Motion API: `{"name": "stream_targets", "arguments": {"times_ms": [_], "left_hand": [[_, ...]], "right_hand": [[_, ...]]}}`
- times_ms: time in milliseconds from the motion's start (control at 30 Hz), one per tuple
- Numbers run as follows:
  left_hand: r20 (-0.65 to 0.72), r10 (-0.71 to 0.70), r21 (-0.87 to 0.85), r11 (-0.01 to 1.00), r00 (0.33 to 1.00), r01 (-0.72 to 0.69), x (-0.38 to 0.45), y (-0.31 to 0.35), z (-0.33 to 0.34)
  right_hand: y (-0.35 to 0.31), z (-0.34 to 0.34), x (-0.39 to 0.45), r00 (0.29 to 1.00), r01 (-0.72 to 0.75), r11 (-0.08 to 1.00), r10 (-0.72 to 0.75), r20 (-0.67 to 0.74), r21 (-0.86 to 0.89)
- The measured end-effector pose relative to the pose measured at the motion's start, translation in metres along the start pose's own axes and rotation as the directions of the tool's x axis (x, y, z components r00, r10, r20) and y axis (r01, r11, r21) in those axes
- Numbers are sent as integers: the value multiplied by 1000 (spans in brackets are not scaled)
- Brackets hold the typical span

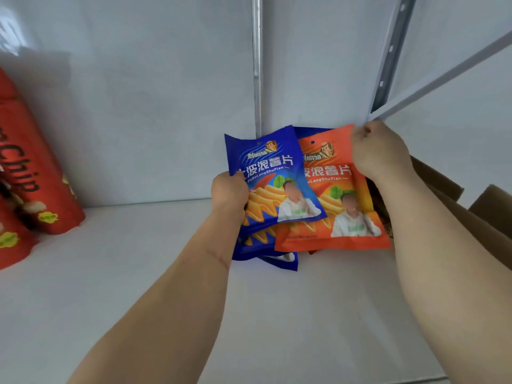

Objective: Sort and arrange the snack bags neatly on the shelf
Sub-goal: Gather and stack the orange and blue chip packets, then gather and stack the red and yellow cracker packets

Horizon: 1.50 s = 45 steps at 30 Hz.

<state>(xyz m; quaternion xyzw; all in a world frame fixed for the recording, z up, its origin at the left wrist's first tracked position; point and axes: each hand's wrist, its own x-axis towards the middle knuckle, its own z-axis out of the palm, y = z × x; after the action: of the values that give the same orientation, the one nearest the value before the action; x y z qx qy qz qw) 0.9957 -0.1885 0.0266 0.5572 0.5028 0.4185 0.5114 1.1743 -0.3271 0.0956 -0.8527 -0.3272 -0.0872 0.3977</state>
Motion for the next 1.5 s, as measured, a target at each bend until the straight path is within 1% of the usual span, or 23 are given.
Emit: {"name": "stream_targets", "arguments": {"times_ms": [100, 167, 233, 300, 367, 400, 467, 500, 567, 600, 633, 667, 733, 833, 933, 1033, 1167, 1267, 1433, 1500], "left_hand": [[-21, 64, 153, 986, 998, -60, 2, -11, -6], [-9, 68, 233, 970, 998, -65, 4, -18, -9], [-10, 69, 245, 967, 998, -64, 4, -18, -16], [-38, 91, 216, 973, 995, -81, 4, -13, -24], [-76, 132, 231, 967, 988, -111, -1, -9, -39], [-83, 170, 292, 946, 982, -139, -5, -9, -47], [-69, 276, 466, 859, 959, -213, -18, -12, -68], [-46, 332, 564, 787, 942, -250, -25, -14, -79], [16, 470, 752, 576, 882, -321, -40, -22, -104], [49, 536, 813, 468, 843, -346, -46, -28, -117], [72, 594, 849, 385, 801, -362, -51, -35, -131], [88, 633, 867, 332, 769, -372, -55, -42, -146], [108, 666, 880, 282, 738, -383, -62, -56, -179], [146, 659, 902, 218, 738, -373, -71, -78, -235], [213, 663, 921, 108, 717, -373, -82, -101, -300], [236, 662, 944, 17, 711, -329, -92, -122, -367], [262, 655, 952, -54, 709, -302, -106, -135, -453], [264, 662, 955, -77, 701, -287, -111, -140, -510], [200, 670, 977, -77, 715, -201, -93, -147, -594], [160, 674, 983, -41, 721, -180, -80, -149, -623]], "right_hand": [[-7, 9, -13, 997, 0, 998, 5, 75, -69], [-8, 13, -23, 999, 27, 986, -23, 25, -164], [-10, 11, -32, 990, 105, 963, -124, -62, -247], [-17, 8, -41, 962, 216, 928, -256, -97, -304], [-29, 11, -57, 912, 363, 851, -409, -44, -379], [-36, 16, -67, 881, 431, 807, -472, -4, -403], [-49, 27, -87, 832, 526, 743, -551, 67, -414], [-55, 33, -97, 810, 562, 719, -579, 95, -408], [-65, 46, -116, 771, 620, 684, -621, 138, -385], [-69, 53, -125, 753, 644, 665, -638, 162, -378], [-74, 60, -135, 736, 665, 646, -653, 178, -375], [-80, 67, -146, 718, 683, 631, -671, 182, -368], [-97, 81, -173, 689, 712, 605, -701, 187, -355], [-127, 105, -218, 659, 742, 585, -727, 195, -327], [-159, 131, -270, 594, 801, 528, -762, 257, -283], [-193, 154, -321, 533, 846, 492, -785, 315, -205], [-246, 175, -384, 475, 877, 465, -796, 376, -122], [-286, 193, -420, 473, 875, 475, -796, 378, -96], [-355, 229, -461, 440, 883, 469, -809, 391, -22], [-385, 248, -471, 422, 882, 470, -818, 390, 31]]}}
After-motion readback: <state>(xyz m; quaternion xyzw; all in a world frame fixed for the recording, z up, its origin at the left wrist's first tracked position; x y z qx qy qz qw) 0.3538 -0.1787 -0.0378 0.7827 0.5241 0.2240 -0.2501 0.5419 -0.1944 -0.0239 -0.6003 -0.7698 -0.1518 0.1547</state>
